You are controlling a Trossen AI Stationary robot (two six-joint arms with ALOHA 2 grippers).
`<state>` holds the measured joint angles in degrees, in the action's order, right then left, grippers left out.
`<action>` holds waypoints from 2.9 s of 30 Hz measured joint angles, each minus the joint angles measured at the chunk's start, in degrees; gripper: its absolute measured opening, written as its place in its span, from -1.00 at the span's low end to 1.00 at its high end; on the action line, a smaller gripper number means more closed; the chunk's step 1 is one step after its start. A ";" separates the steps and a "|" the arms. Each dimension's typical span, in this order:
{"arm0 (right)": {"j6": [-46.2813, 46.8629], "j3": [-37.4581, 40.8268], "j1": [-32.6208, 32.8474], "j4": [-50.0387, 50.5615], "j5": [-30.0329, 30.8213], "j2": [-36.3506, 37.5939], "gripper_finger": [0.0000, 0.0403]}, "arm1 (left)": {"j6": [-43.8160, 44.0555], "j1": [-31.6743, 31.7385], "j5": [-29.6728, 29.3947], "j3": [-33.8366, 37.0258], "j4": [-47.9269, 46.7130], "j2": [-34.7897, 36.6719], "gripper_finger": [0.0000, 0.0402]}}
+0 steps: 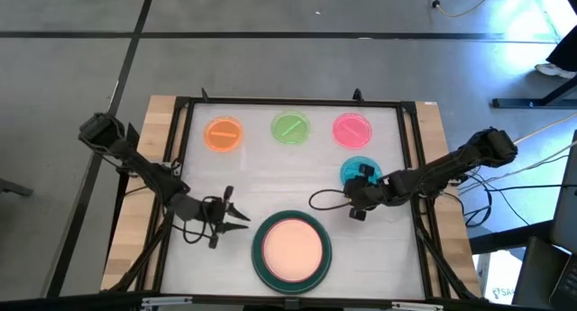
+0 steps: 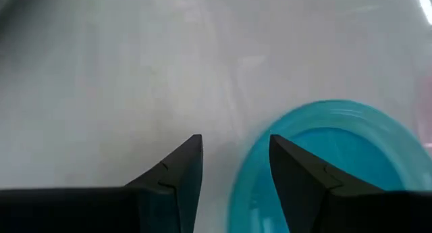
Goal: Stack plastic plates
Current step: Stack the blue plate on top of the orange plate
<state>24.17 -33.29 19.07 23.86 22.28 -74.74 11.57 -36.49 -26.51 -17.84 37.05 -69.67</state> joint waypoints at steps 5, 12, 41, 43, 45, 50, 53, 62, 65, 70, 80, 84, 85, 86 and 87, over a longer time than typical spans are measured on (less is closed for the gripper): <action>-0.22 2.20 0.00 -0.35 0.72 -0.93 -0.20 | 1.09 1.55 -0.07 1.09 1.62 -0.13 -0.56; 0.04 3.86 0.07 -2.19 4.55 -4.68 -0.20 | 1.86 2.77 -0.07 1.09 1.71 -0.13 -0.56; -14.91 -6.19 1.23 -5.72 0.79 -5.77 -0.99 | 1.45 2.77 -2.53 1.09 1.56 -0.15 -0.56; -18.25 -7.40 2.57 -8.48 0.50 -5.77 -0.99 | 1.44 2.77 -2.55 1.09 1.56 -0.15 -0.56; -21.24 -8.88 4.11 -11.16 -0.66 -5.77 -1.00 | 1.42 2.77 -2.55 1.09 1.56 -0.15 -0.56; -27.83 -11.69 7.64 -18.33 -6.54 -5.77 -1.00 | 1.41 2.77 -2.57 1.08 1.56 -0.17 -0.56; -31.73 -12.11 9.23 -24.14 -11.37 -5.77 -1.00 | 1.42 2.77 -2.58 1.06 1.56 -0.17 -0.56; -36.41 -12.05 11.69 -35.81 -25.70 -8.50 -1.00 | 3.37 1.64 -0.96 1.06 1.79 -0.17 -0.56; -36.44 -12.07 11.67 -37.77 -27.84 -10.81 -1.00 | 3.30 1.22 -1.08 1.06 2.57 -0.17 -0.56; -36.44 -12.03 11.67 -40.09 -28.31 -14.82 -1.00 | 3.30 1.58 -1.42 1.04 2.61 -0.17 -0.56; -33.31 -12.03 11.67 -43.37 -27.28 -18.27 -1.00 | 2.95 1.66 -1.39 1.04 2.46 -0.17 -0.56; -32.05 -12.04 11.29 -43.67 -24.54 -18.90 -1.00 | 2.89 1.66 -1.37 1.04 2.45 -0.17 -0.56; -31.65 -12.03 11.22 -43.58 -23.64 -19.11 -0.99 | 2.89 1.66 -1.38 1.04 2.43 -0.17 -0.56; -30.74 -12.03 10.88 -43.87 -23.32 -19.47 -0.98 | 2.89 1.66 -1.35 1.04 2.43 -0.17 -0.56; -30.43 -12.05 10.47 -44.06 -23.32 -19.68 -0.96 | 2.89 1.66 -1.35 1.04 2.43 -0.17 -0.56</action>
<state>-6.26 -45.34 29.54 -20.21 -1.03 -94.42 14.46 -34.83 -27.85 -16.80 39.48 -69.84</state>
